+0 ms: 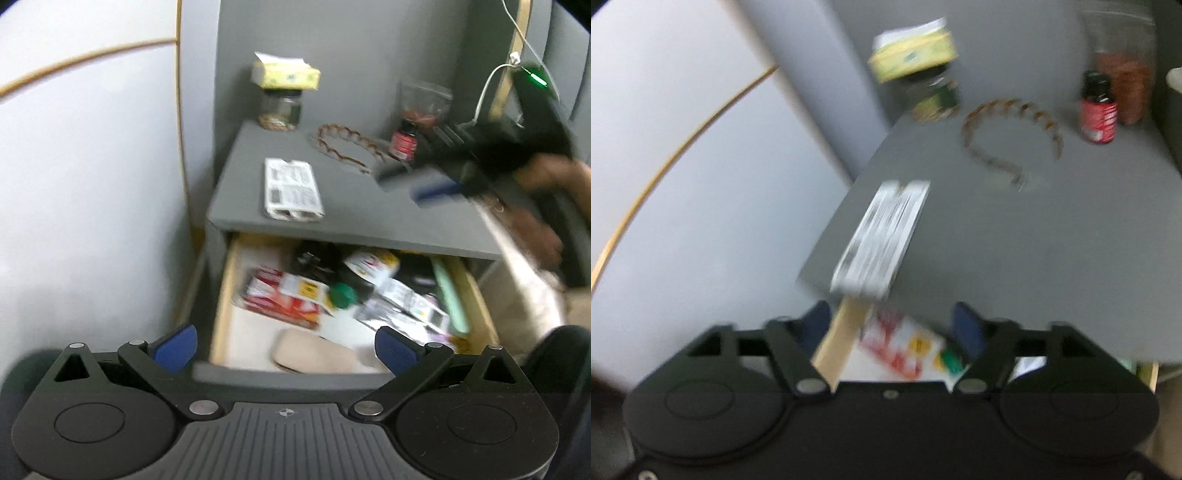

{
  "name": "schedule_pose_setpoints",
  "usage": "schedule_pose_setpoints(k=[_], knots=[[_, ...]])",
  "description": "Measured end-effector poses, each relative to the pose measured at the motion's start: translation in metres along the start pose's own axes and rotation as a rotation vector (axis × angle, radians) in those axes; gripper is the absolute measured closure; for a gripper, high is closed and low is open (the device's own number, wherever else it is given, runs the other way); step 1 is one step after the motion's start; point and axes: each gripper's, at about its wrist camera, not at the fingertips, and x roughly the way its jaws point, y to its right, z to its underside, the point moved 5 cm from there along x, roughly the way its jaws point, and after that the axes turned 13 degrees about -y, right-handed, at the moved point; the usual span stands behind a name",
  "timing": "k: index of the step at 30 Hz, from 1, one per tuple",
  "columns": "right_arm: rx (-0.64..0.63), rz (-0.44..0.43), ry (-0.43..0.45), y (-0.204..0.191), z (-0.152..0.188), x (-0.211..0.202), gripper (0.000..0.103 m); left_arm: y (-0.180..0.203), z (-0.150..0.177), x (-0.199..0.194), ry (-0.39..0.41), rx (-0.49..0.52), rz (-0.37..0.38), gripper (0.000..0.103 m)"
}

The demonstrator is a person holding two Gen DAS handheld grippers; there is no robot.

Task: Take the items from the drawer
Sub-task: 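Open the right tool and reach back into the drawer, then grasp the small pill bottle in the drawer with the right tool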

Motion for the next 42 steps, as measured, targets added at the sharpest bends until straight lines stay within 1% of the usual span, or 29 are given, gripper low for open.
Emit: schedule_pose_setpoints(k=[2,4,5,6,8,9,10,12,14,15,17,18,20,22,23,25,29,31,32,33,35,36,37,38,39,40,42], knots=[[-0.062,0.052,-0.070,-0.008,0.018,0.007,0.028,-0.004,-0.003,-0.003,0.012,-0.031,-0.007,0.001],[-0.108,0.112,-0.145,-0.010,0.039,0.037,0.029,-0.003,-0.004,-0.009,0.029,-0.036,-0.012,0.001],[-0.103,0.128,-0.166,-0.008,0.045,0.050,0.030,0.001,-0.005,-0.013,0.048,-0.013,-0.020,0.001],[-0.090,0.140,-0.182,-0.006,0.050,0.060,0.033,0.005,-0.005,-0.017,0.053,0.005,-0.022,0.001],[-0.025,0.156,-0.185,0.001,0.056,0.068,0.033,0.012,-0.007,-0.023,0.065,0.041,-0.026,0.001],[0.012,0.163,-0.184,0.005,0.059,0.071,0.033,0.015,-0.006,-0.028,0.060,0.041,-0.018,0.001],[0.058,0.149,-0.180,0.010,0.059,0.072,0.033,0.017,-0.007,-0.032,0.068,0.041,-0.004,0.001],[0.088,0.130,-0.187,0.011,0.066,0.063,0.032,0.021,-0.008,-0.040,0.082,0.042,0.022,0.000],[0.047,0.167,-0.221,0.008,0.067,0.060,0.030,0.026,-0.010,-0.048,0.097,0.054,0.046,0.000],[0.014,0.201,-0.247,0.007,0.070,0.060,0.030,0.028,-0.011,-0.049,0.104,0.067,0.050,0.000],[-0.067,0.283,-0.313,0.006,0.073,0.065,0.030,0.030,-0.013,-0.054,0.131,0.089,0.025,0.000],[-0.110,0.310,-0.347,0.006,0.075,0.069,0.030,0.028,-0.011,-0.055,0.149,0.092,0.011,0.000],[-0.191,0.345,-0.412,0.005,0.080,0.079,0.031,0.024,-0.010,-0.055,0.155,0.078,0.005,0.000],[-0.218,0.354,-0.445,0.005,0.080,0.086,0.031,0.015,-0.011,-0.048,0.124,0.012,0.010,0.000],[-0.226,0.357,-0.459,0.005,0.080,0.089,0.031,0.014,-0.012,-0.047,0.120,0.004,0.013,0.000],[-0.179,0.333,-0.503,0.009,0.077,0.097,0.031,0.013,-0.011,-0.041,0.091,-0.018,0.040,0.000],[-0.068,0.300,-0.579,0.018,0.078,0.109,0.031,0.021,-0.008,-0.043,0.090,0.016,0.043,0.000],[-0.056,0.324,-0.590,0.021,0.081,0.113,0.032,0.028,-0.007,-0.047,0.091,0.038,0.061,0.000],[-0.054,0.338,-0.593,0.022,0.083,0.115,0.033,0.029,-0.006,-0.048,0.092,0.042,0.062,0.000],[-0.077,0.372,-0.592,0.021,0.086,0.117,0.037,0.030,-0.006,-0.050,0.098,0.049,0.063,0.000],[-0.123,0.434,-0.577,0.019,0.091,0.118,0.051,0.032,-0.006,-0.053,0.109,0.057,0.059,0.000],[-0.115,0.436,-0.556,0.020,0.091,0.116,0.062,0.032,-0.007,-0.053,0.110,0.055,0.056,0.000],[-0.094,0.423,-0.535,0.020,0.090,0.112,0.071,0.031,-0.007,-0.053,0.110,0.053,0.054,0.000],[-0.074,0.410,-0.513,0.021,0.089,0.109,0.076,0.030,-0.007,-0.052,0.106,0.048,0.054,0.000],[-0.054,0.397,-0.491,0.021,0.087,0.105,0.083,0.028,-0.007,-0.051,0.102,0.038,0.054,0.000],[-0.049,0.390,-0.482,0.021,0.087,0.103,0.088,0.026,-0.008,-0.050,0.098,0.027,0.054,0.000],[-0.064,0.389,-0.491,0.021,0.088,0.101,0.089,0.023,-0.009,-0.048,0.088,0.003,0.061,0.000]])
